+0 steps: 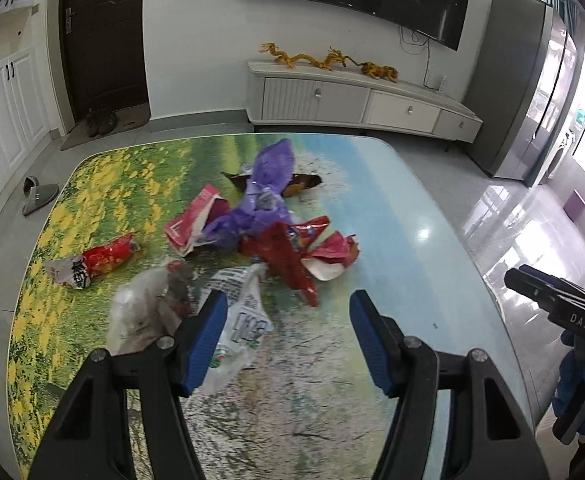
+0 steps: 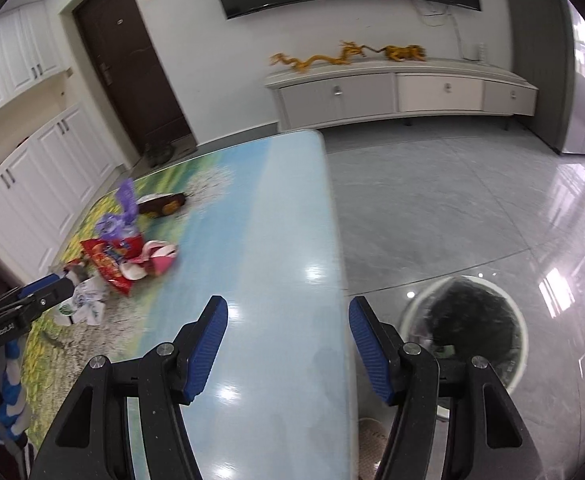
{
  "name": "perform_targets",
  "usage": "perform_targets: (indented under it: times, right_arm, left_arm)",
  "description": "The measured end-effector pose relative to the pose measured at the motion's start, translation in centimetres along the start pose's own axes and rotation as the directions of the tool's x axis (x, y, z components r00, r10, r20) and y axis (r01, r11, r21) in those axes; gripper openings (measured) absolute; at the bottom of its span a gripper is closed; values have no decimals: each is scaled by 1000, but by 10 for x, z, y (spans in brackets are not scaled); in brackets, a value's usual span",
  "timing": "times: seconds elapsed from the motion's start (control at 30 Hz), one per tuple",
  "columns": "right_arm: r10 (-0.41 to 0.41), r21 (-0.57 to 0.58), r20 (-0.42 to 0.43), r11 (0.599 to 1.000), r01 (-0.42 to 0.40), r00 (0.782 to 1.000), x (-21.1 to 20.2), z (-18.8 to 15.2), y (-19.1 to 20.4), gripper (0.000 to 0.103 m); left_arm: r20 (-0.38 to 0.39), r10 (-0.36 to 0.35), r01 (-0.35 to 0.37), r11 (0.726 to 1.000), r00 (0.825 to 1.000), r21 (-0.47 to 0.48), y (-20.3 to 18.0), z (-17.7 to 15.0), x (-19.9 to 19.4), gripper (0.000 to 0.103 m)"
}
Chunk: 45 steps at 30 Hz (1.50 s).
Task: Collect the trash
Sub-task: 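Grasp the pink wrapper with the right tool while the left tool grasps the white printed bag, then carry both items over the bin and open both tools to release them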
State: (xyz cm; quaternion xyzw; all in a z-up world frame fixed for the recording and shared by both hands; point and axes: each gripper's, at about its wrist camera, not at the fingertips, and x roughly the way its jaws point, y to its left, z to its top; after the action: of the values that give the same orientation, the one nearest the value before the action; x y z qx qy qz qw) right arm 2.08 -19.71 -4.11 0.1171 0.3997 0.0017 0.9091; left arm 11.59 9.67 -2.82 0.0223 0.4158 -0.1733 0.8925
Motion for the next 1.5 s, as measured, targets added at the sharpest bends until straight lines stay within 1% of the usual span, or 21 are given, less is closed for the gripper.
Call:
perform_targets:
  times: [0.13, 0.3, 0.43, 0.6, 0.67, 0.73, 0.83, 0.97, 1.03, 1.1, 1.13, 1.2, 1.27, 1.5]
  right_arm:
    - [51, -39, -30, 998, -52, 998, 18, 6, 30, 61]
    - [106, -85, -65, 990, -111, 992, 41, 16, 63, 61]
    - [162, -75, -97, 983, -170, 982, 61, 21, 78, 61]
    - [222, -45, -128, 972, -229, 967, 88, 29, 95, 61]
    - [250, -25, -139, 967, -255, 958, 99, 31, 100, 61]
    - [259, -3, -149, 965, -263, 954, 108, 33, 104, 60]
    - [274, 38, -153, 962, -272, 949, 117, 35, 105, 57]
    - [296, 93, -159, 954, -284, 942, 126, 37, 102, 46]
    - [296, 99, -164, 954, -282, 941, 128, 37, 101, 42]
    - [288, 87, -168, 957, -277, 943, 127, 36, 102, 32]
    - [283, 80, -169, 959, -273, 944, 126, 35, 101, 29]
    - [283, 79, -164, 959, -274, 945, 123, 32, 98, 28]
    - [278, 78, -158, 960, -269, 947, 118, 28, 94, 27]
    - [263, 76, -116, 964, -255, 958, 82, 14, 70, 27]
  left_arm:
    - [-23, 9, -9, 1000, 1000, -7, 14, -2, 13, 62]
    - [-60, 2, -4, 1000, 998, -27, 19, -6, 37, 62]
    - [-82, -2, 0, 1000, 997, -30, 23, -9, 50, 61]
    - [-70, -8, 7, 1000, 997, -17, 22, -9, 54, 61]
    - [-64, -10, 9, 1000, 998, -17, 22, -11, 55, 59]
    - [-58, -9, 8, 1000, 998, -15, 21, -12, 54, 57]
    - [-51, -8, 7, 1000, 999, -5, 21, -13, 54, 52]
    - [-45, -8, 8, 1000, 999, -6, 23, -14, 53, 49]
    - [-42, -13, 13, 1000, 999, -11, 22, -15, 52, 46]
    - [-41, -21, 20, 1000, 999, -16, 22, -16, 51, 45]
    - [-42, -29, 28, 999, 999, -19, 21, -18, 49, 43]
    - [-43, -41, 40, 999, 998, -21, 20, -19, 47, 42]
    - [-45, -57, 56, 998, 997, -23, 16, -22, 44, 38]
    - [-27, -99, 97, 994, 995, -44, 3, -32, 23, 38]
